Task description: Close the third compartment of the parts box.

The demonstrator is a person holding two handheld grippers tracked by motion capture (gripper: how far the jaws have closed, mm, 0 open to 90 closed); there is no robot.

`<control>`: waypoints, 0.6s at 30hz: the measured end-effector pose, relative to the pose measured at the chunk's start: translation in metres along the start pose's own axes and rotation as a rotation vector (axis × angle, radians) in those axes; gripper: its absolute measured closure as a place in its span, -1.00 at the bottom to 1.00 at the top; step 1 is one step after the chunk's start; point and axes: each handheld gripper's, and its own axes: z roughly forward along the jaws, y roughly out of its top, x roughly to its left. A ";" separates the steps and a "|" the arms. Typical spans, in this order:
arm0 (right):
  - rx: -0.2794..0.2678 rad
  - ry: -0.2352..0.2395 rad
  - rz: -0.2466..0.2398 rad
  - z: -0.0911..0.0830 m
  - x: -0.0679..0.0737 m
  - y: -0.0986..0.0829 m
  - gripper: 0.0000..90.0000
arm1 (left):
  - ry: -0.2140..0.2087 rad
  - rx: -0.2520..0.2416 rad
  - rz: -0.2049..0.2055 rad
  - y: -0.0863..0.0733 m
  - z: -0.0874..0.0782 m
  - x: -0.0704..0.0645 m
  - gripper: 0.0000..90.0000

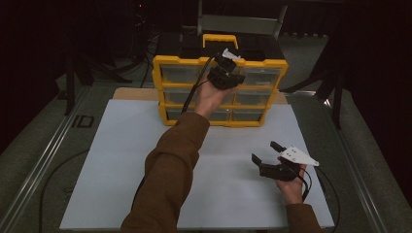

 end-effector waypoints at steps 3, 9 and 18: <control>-0.001 -0.001 -0.001 0.000 0.000 0.000 -0.80 | 0.006 -0.003 -0.003 0.001 0.001 0.001 1.00; -0.002 -0.007 -0.002 0.000 -0.001 0.000 -0.80 | 0.021 -0.010 -0.016 0.002 0.004 0.002 1.00; -0.004 -0.004 -0.001 -0.001 -0.002 0.000 -0.80 | 0.040 -0.013 -0.009 0.005 0.008 -0.002 1.00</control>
